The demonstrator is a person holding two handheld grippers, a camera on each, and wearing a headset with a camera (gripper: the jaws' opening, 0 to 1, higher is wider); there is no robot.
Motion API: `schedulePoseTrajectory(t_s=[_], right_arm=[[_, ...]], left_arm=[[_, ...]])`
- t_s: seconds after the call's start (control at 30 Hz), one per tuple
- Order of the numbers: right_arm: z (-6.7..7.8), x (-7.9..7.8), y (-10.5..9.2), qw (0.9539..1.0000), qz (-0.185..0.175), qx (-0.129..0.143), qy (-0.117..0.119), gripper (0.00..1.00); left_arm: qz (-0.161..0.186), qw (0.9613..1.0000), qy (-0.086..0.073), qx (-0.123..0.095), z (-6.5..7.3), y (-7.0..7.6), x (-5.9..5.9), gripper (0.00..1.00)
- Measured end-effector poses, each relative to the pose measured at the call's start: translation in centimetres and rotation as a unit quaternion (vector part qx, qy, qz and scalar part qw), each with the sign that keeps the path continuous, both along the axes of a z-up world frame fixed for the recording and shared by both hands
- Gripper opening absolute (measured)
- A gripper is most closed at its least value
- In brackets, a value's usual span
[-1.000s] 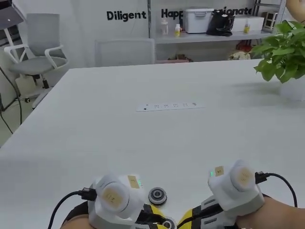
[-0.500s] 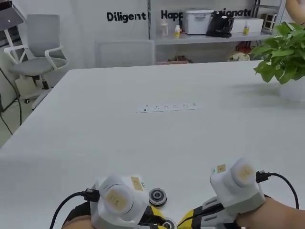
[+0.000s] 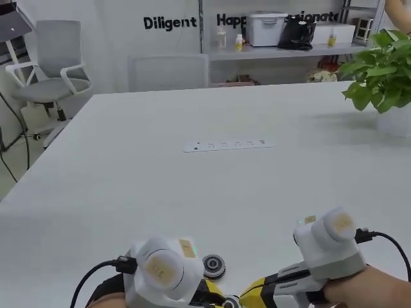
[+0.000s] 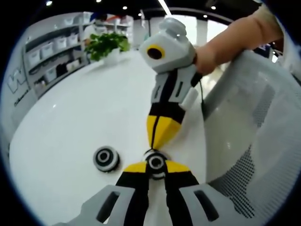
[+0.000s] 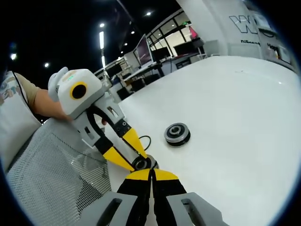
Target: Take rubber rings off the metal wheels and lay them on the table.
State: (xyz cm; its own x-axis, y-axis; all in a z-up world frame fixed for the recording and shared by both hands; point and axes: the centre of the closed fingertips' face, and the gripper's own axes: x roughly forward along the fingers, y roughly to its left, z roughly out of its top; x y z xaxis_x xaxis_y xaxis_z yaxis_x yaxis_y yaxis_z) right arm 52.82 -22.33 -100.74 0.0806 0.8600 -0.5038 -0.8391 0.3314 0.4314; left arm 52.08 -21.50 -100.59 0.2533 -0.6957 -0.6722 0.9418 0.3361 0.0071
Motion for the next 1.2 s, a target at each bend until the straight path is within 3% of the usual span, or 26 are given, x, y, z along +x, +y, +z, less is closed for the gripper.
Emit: schedulePoseTrajectory(t_s=[0.2,0.43,0.47,0.5,0.53,0.57,0.67,0.87,1.2], right_arm=[[0.3,-0.3,0.3,0.9998,-0.002,0.011,0.019,0.0],[0.6,-1.1,1.1,0.9995,0.013,0.017,0.024,0.0],[1.5,-1.9,1.9,0.9975,0.028,0.049,0.042,0.0],[2.2,-2.9,2.3,0.9955,0.057,0.063,0.042,0.0],[1.9,-1.2,1.9,0.9984,0.035,0.044,-0.009,0.0],[1.9,-1.9,1.8,0.9982,0.036,0.043,0.018,0.0],[0.9,-1.8,1.2,0.9988,0.041,0.027,0.004,0.0],[1.1,-1.4,0.7,0.9989,0.032,0.031,-0.008,0.0],[1.1,-1.5,0.7,0.9987,0.038,0.032,-0.006,0.0]], left_arm=[[0.004,1.0,-0.001,0.005,0.0,0.0,0.0,0.12],[0.005,1.0,-0.001,0.004,0.0,-0.1,0.0,0.12],[0.004,1.0,0.0,0.002,0.0,-0.1,-0.1,0.12],[0.004,1.0,0.0,0.006,-0.1,-0.1,-0.2,0.12],[0.008,0.9999,0.005,0.01,-0.3,0.1,-0.2,0.12],[0.006,1.0,0.003,0.003,-0.3,0.1,-0.1,0.12],[0.004,1.0,0.003,0.001,-0.2,0.0,-0.1,0.12],[0.0,1.0,-0.003,-0.004,-0.1,-0.1,0.1,0.12],[-0.031,0.9995,-0.002,0.001,0.1,-0.2,-0.3,0.15]])
